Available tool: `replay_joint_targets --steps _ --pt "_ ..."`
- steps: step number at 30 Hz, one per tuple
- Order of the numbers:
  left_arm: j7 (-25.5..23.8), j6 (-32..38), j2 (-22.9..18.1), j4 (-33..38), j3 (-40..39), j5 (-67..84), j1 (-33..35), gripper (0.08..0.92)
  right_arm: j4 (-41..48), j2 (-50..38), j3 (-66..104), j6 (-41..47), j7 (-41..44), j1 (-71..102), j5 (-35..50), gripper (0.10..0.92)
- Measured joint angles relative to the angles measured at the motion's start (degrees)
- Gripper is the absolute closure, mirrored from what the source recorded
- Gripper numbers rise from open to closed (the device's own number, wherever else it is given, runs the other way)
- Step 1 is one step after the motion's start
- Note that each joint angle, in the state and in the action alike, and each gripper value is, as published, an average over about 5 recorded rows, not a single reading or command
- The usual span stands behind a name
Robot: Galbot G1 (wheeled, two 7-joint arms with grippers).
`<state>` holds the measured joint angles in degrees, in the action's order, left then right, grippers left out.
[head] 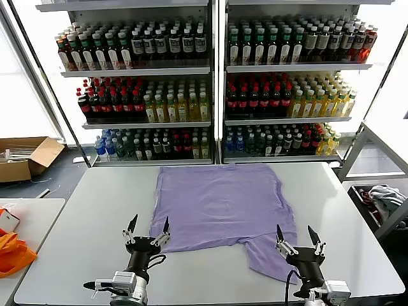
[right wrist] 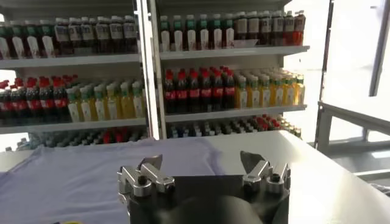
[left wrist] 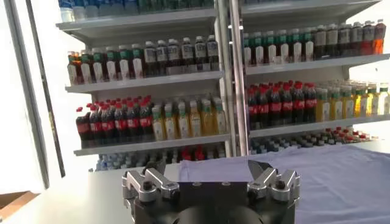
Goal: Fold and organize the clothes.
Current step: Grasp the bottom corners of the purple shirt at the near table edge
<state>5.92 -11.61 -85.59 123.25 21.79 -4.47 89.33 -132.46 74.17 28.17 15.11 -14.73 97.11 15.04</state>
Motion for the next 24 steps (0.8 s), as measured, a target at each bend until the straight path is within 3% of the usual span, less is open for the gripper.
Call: replay_joint_targets --steps 12,24 --pt "0.3 -0.5 0.5 -0.1 -0.7 0.6 0.5 0.177 -0.5 -2.9 -0.7 1.6 -2.4 1.9 0.9 0.203" --pt "-0.1 -6.5 3.8 0.4 -0.9 1.0 1.0 0.177 0.6 -5.0 -2.6 4.6 -6.7 5.0 3.2 0.203"
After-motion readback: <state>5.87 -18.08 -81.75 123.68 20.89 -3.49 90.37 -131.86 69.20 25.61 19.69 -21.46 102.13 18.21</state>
